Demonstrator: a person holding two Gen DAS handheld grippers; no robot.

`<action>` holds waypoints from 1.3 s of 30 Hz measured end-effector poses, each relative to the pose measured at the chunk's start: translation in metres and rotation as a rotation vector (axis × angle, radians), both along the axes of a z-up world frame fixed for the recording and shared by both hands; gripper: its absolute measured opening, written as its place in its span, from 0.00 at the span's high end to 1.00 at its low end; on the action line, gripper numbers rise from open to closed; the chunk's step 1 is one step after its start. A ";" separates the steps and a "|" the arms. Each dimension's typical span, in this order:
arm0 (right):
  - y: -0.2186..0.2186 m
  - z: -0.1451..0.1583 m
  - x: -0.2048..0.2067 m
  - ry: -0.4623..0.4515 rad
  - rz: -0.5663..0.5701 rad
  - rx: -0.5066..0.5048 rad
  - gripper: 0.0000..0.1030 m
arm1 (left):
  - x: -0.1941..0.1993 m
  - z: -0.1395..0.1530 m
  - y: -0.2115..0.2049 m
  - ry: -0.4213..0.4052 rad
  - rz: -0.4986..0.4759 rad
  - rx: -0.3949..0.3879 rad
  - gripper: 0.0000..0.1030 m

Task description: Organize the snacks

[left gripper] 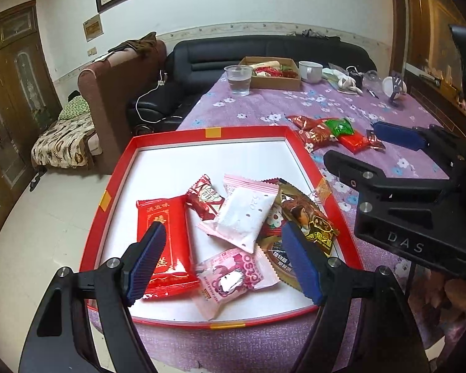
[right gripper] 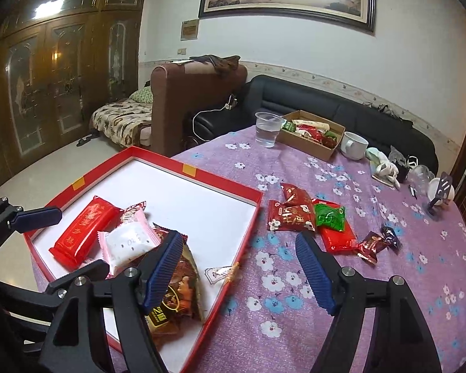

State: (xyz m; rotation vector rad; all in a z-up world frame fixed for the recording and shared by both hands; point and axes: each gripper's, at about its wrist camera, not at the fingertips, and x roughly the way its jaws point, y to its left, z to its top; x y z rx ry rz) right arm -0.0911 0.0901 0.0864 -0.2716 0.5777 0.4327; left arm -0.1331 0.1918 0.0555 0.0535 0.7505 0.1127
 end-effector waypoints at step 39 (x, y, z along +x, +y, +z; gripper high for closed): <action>-0.027 0.001 0.026 -0.004 -0.043 0.020 0.25 | 0.030 -0.013 -0.021 0.059 -0.022 0.030 0.25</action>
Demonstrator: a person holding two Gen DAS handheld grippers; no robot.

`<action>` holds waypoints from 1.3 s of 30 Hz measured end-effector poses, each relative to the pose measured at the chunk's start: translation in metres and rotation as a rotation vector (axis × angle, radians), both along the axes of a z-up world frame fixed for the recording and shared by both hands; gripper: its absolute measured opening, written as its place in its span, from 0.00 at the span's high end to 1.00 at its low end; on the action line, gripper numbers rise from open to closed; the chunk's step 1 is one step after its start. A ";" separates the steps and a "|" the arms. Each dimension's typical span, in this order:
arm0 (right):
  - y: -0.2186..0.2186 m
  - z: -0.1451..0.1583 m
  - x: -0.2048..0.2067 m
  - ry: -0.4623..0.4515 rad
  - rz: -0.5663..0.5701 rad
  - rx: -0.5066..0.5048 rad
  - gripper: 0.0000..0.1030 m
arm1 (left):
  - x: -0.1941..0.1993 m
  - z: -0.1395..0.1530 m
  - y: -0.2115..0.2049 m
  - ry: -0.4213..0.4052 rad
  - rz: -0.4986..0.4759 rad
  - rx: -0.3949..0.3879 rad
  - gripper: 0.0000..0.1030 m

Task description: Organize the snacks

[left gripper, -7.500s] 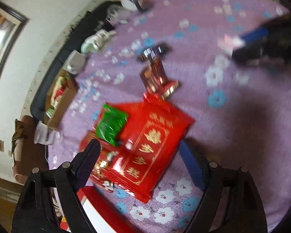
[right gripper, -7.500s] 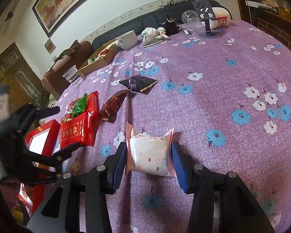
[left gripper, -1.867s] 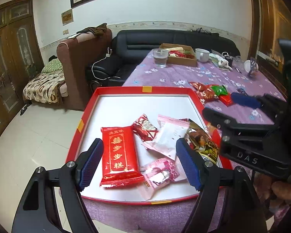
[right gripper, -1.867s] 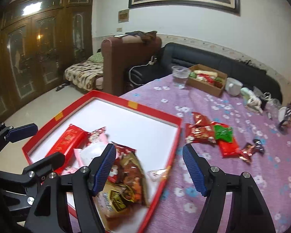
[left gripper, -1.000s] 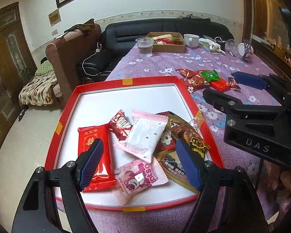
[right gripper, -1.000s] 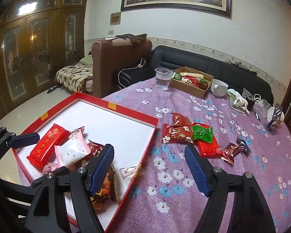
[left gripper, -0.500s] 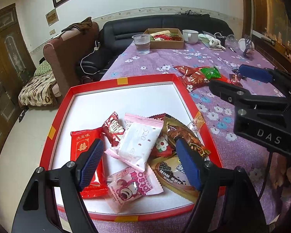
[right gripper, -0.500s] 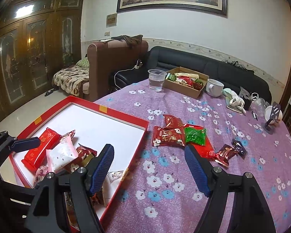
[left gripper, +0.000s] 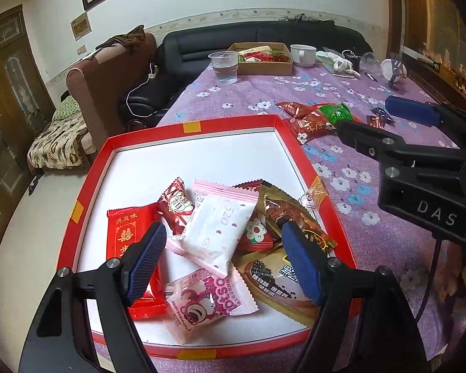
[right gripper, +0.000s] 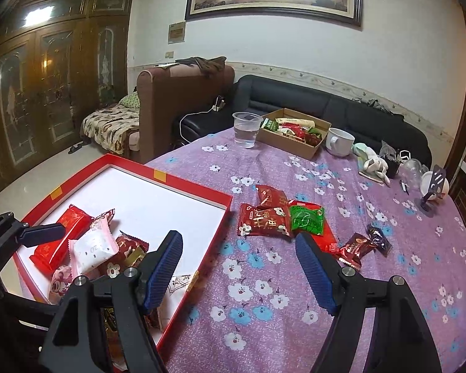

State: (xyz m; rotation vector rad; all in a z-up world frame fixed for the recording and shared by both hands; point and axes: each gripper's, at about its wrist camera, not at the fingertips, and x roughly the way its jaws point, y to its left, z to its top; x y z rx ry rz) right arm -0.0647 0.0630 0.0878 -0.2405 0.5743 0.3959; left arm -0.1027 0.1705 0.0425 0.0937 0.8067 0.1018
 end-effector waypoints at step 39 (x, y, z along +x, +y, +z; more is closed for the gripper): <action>0.011 0.008 -0.011 -0.052 -0.012 -0.046 0.25 | -0.003 -0.004 0.008 0.007 0.003 -0.024 0.25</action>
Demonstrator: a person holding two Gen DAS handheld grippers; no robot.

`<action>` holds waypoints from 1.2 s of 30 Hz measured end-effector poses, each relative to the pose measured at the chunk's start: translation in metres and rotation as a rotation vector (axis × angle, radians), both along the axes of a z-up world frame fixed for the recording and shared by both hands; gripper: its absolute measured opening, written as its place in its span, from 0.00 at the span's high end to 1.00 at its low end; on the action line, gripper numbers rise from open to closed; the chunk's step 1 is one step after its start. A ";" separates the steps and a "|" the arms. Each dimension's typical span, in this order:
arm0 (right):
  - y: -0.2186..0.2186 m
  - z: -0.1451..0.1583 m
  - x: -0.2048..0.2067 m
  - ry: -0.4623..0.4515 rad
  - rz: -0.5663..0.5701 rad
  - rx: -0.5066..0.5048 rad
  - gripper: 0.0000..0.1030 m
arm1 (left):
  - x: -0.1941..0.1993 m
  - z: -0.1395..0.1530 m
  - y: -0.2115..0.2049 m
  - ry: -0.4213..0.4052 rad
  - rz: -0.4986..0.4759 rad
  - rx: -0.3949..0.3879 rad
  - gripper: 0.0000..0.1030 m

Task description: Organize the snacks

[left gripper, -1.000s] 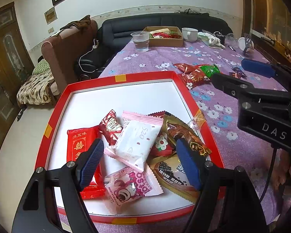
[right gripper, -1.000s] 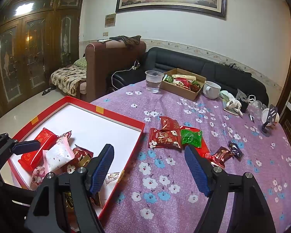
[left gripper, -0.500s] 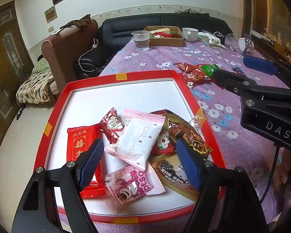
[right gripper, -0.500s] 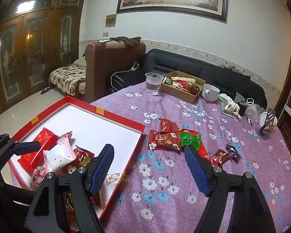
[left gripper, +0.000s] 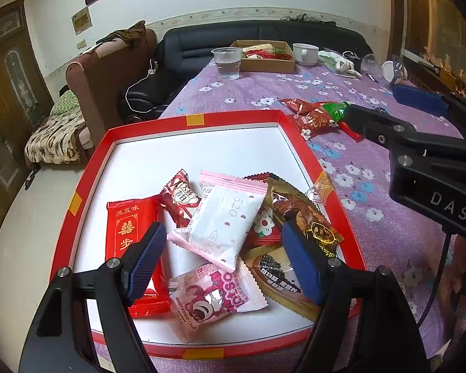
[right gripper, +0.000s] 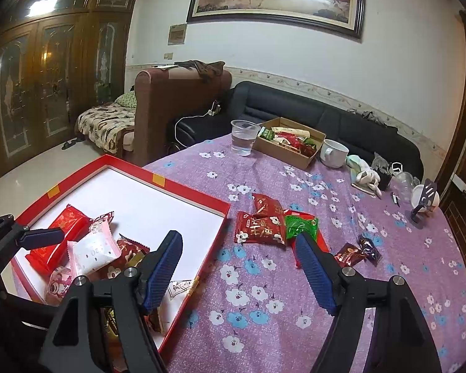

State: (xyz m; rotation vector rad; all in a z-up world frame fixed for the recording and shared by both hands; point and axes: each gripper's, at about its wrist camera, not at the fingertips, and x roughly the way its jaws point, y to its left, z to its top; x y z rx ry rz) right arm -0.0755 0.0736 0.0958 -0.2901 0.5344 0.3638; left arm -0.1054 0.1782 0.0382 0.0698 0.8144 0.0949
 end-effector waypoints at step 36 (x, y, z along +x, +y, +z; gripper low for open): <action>-0.050 0.021 0.019 -0.031 -0.260 0.029 0.20 | -0.002 -0.003 0.010 -0.002 0.007 -0.032 0.25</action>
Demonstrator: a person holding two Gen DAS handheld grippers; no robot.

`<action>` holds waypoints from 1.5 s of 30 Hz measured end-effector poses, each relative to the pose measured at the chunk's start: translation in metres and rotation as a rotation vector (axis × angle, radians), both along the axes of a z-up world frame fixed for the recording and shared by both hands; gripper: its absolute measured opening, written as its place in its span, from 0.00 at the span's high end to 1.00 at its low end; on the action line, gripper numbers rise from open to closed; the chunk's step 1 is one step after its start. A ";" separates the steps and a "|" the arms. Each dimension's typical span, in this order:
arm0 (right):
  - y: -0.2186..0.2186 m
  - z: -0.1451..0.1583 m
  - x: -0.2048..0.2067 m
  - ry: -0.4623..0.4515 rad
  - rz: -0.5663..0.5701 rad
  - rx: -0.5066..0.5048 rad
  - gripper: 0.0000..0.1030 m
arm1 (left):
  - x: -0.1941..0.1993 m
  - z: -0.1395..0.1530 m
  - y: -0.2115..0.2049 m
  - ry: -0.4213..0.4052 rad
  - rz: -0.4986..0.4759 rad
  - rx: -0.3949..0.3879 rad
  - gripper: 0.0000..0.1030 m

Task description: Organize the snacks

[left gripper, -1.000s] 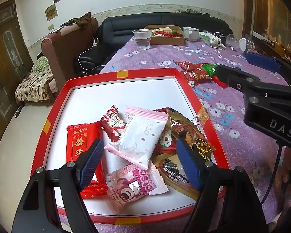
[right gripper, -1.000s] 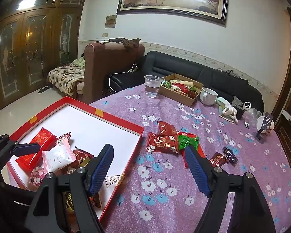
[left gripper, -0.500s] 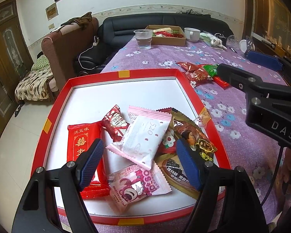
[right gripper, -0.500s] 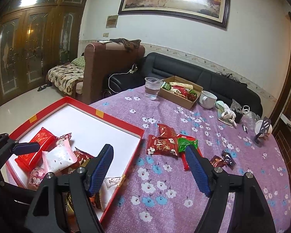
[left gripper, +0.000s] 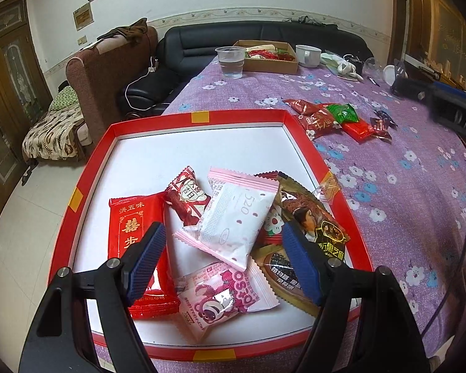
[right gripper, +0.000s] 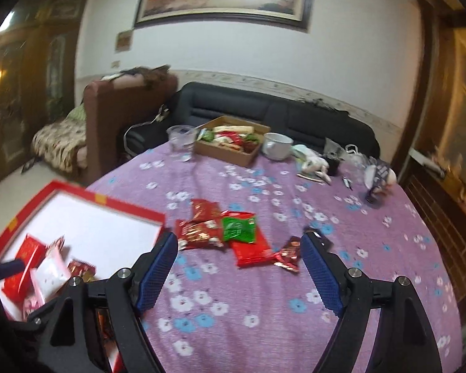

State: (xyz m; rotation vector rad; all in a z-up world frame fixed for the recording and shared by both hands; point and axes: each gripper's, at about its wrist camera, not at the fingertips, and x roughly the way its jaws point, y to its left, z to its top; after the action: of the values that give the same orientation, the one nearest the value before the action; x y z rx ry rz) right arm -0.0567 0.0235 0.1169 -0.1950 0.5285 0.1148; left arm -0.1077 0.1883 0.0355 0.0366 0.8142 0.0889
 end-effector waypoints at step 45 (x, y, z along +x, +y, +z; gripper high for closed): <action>-0.036 0.031 -0.018 -0.115 -0.081 0.029 0.17 | -0.001 -0.001 -0.004 0.003 -0.009 0.001 0.25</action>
State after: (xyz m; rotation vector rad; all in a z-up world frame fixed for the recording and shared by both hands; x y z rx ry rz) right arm -0.0748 -0.0129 0.1476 -0.1509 0.4196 0.0322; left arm -0.1082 0.1847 0.0341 0.0414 0.8170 0.0813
